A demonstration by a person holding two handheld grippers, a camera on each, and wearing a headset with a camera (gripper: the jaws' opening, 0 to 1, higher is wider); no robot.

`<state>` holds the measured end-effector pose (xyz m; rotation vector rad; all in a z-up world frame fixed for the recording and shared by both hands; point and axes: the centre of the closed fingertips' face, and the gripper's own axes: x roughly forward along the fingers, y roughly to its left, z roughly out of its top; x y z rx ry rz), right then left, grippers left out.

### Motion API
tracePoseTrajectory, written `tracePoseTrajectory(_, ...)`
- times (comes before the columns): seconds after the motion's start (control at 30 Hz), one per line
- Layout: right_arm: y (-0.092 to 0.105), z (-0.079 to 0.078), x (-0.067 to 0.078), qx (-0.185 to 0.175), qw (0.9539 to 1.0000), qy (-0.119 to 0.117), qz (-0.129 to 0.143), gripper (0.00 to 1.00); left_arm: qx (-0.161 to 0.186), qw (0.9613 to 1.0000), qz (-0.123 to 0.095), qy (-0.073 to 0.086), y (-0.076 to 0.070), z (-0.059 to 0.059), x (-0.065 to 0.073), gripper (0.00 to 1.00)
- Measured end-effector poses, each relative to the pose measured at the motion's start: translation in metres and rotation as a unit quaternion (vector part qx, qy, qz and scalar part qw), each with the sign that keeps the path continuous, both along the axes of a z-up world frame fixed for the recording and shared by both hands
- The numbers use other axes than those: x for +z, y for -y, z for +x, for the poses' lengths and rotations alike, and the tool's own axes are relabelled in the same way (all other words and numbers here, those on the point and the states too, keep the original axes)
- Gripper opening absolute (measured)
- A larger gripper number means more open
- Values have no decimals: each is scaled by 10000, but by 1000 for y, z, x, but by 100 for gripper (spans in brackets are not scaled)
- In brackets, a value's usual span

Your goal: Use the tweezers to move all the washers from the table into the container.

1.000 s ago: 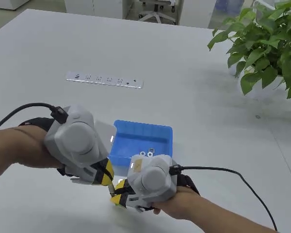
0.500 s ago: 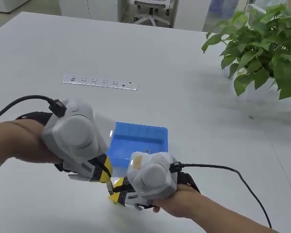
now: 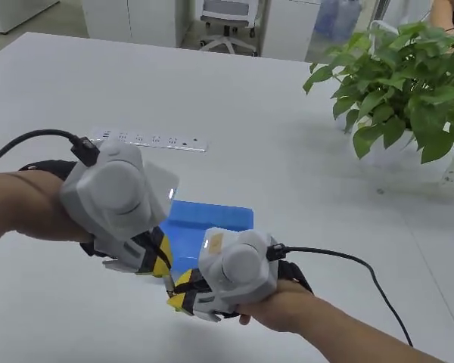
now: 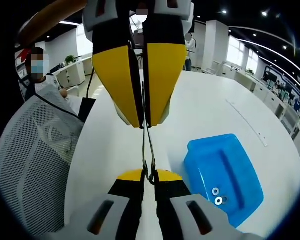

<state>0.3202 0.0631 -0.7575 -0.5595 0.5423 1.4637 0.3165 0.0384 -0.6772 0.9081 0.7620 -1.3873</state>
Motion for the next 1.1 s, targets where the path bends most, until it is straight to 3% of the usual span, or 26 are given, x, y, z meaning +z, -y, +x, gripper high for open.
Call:
tracePoseTrajectory(0.27,2,14,11,-37,9999,105,-5,9,-46,9999,-8,113,3,11,11,5)
tracePoseTrajectory(0.7,6,48,23,-145,9994,305,-1,9,-106,9993,-33,368,6,41,22,5)
tracePoseTrajectory(1.1,5,76,12,-258,9992,302,-34,9,-26,9992,50,403,0,69,10,5)
